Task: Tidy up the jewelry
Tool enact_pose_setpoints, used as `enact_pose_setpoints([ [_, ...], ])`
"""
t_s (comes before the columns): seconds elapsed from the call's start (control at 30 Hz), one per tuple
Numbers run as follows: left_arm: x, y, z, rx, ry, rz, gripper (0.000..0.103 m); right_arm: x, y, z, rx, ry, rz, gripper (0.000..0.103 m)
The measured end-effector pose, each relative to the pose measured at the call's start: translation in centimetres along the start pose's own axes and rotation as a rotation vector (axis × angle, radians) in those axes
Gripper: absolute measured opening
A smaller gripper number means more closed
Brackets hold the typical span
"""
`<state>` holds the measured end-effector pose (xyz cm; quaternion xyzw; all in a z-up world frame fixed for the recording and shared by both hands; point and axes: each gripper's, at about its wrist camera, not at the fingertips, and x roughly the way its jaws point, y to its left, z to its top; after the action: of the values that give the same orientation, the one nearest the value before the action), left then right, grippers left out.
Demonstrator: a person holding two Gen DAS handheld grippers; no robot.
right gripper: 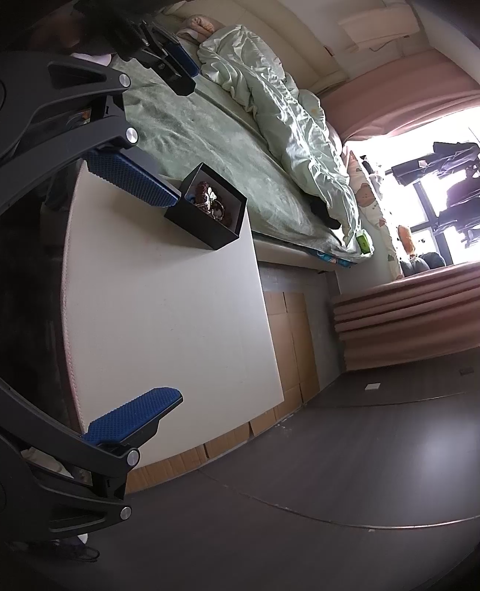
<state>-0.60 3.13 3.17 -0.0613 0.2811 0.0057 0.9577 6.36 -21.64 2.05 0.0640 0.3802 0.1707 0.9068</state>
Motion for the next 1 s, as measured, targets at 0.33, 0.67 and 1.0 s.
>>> enact_pose_setpoints([
  [0.33, -0.08, -0.2, -0.22, 0.0, -0.006, 0.0, 0.095, -0.1, 0.04, -0.04, -0.002, -0.003, 0.001, 0.098],
  [0.67, 0.07, -0.32, -0.37, 0.006, 0.001, 0.011, 0.095, -0.02, -0.1, -0.07, -0.001, -0.002, -0.001, 0.098],
  [1.0, -0.15, -0.42, -0.33, 0.017, -0.002, 0.005, 0.095, 0.25, -0.31, -0.09, -0.004, 0.004, -0.008, 0.098],
])
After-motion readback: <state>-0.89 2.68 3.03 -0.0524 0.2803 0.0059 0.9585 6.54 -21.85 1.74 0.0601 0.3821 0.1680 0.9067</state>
